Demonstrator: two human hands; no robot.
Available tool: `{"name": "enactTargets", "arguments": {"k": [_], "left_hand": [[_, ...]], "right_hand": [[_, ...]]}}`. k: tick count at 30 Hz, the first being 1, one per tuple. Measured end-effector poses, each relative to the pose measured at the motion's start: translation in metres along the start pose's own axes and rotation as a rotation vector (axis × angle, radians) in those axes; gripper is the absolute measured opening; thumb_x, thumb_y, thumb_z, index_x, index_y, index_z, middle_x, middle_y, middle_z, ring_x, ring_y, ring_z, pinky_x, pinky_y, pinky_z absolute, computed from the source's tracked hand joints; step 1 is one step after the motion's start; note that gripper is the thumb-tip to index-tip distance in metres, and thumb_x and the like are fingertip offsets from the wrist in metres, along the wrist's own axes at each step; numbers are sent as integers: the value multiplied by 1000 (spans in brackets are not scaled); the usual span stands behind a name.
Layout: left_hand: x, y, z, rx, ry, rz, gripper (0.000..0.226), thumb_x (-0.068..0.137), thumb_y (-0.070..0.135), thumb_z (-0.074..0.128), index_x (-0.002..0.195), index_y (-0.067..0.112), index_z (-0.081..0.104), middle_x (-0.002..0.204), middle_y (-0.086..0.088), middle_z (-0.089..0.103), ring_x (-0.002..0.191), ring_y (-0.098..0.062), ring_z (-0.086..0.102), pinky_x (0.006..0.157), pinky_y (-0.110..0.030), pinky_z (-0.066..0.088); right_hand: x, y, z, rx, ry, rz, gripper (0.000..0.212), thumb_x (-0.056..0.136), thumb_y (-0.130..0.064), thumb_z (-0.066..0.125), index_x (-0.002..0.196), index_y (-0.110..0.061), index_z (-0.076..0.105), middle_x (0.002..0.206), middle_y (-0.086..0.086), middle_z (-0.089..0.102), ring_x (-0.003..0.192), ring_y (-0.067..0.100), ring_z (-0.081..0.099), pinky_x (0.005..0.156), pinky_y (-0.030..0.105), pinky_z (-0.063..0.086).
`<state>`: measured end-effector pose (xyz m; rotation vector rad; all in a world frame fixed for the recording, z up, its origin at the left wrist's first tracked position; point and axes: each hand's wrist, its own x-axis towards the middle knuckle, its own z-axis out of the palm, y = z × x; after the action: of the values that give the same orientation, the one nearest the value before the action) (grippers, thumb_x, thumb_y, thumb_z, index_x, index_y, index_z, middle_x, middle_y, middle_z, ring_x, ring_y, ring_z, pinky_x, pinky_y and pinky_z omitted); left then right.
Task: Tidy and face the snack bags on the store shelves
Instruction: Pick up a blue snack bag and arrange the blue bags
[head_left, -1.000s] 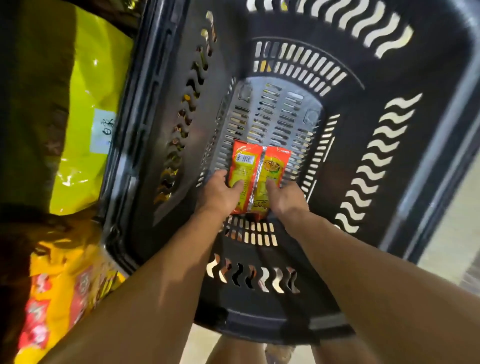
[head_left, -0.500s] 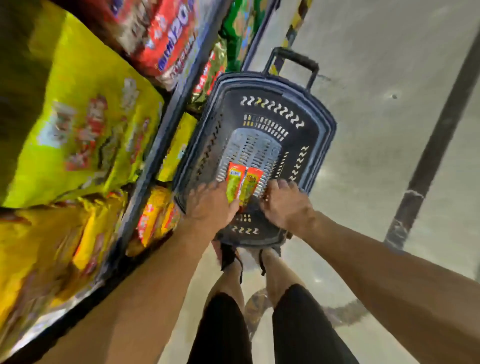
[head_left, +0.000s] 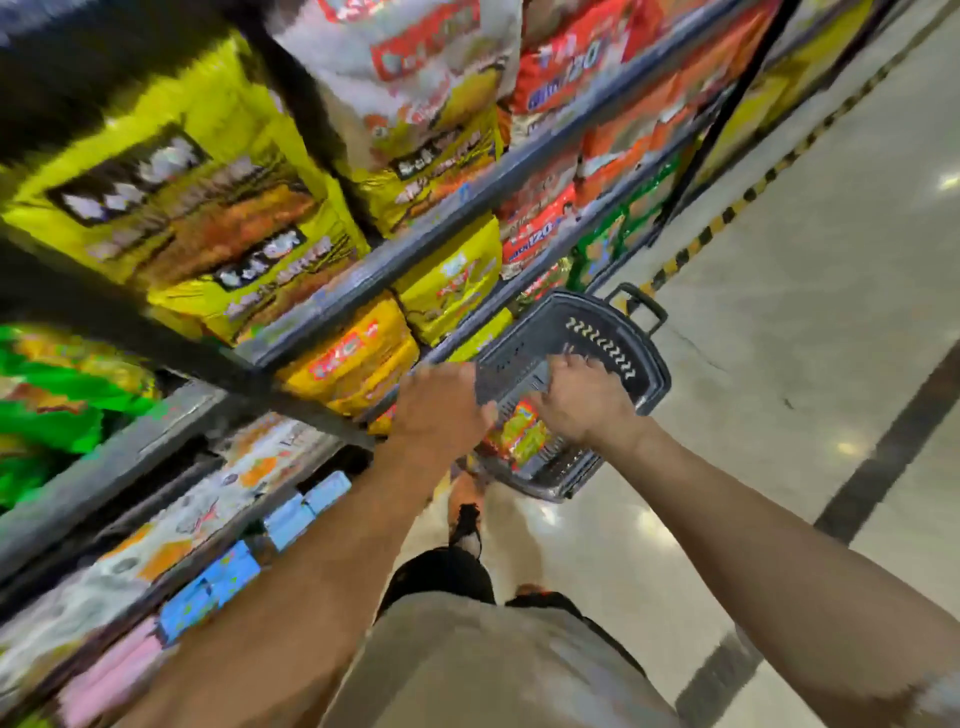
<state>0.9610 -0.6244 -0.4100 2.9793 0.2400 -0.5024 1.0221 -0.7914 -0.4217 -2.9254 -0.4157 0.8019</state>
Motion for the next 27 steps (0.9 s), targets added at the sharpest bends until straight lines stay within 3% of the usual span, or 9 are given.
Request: {"name": "enactTargets", "arguments": {"k": [2,5,8,14,20,27], "left_hand": [[-36,-3,-20,-19,86,-67,52,95,54,57,123,11,66,116,-16,69,112,-41,65,95,-48,53],[-87,-14,-53,-84,134,-160,50,100,55,54,131,17,60,132,-11,65,126,-37,58,102,-45,44],[-137,-35,-84,-102,270,-258,51,100,55,55,133,15,61,134,-11,66,127,-36,58,101,-44,46],[-243,-95,-137,-134,474,-498,57,98,58,55,139,18,59,137,-9,66,128,-35,57,103,-44,45],[-330,-172,-169,-106,589,-677,56,98,60,53,136,20,58,134,-8,67,126,-34,58,102,-43,46],[-404,-268,-190,-101,687,-761,68,100,61,51,155,21,44,152,-2,55,140,-28,49,112,-42,41]], "right_hand": [[-23,-17,-17,-26,47,-83,65,102,-54,51,146,-7,46,146,19,52,137,41,47,111,52,44],[-61,-52,-44,-64,124,-212,58,102,-51,53,138,-5,49,142,19,54,134,42,49,106,52,45],[-95,-97,-70,-110,188,-355,54,102,-47,52,139,-7,48,144,18,54,134,41,49,105,50,44],[-161,-205,-108,-205,284,-603,66,102,-56,50,149,-10,41,152,16,48,141,39,43,110,51,41],[-226,-309,-116,-263,382,-824,60,100,-57,50,142,-14,47,144,12,54,133,38,49,106,50,43],[-289,-429,-120,-247,433,-971,65,103,-54,47,155,-15,36,154,10,46,140,35,44,111,50,41]]}}
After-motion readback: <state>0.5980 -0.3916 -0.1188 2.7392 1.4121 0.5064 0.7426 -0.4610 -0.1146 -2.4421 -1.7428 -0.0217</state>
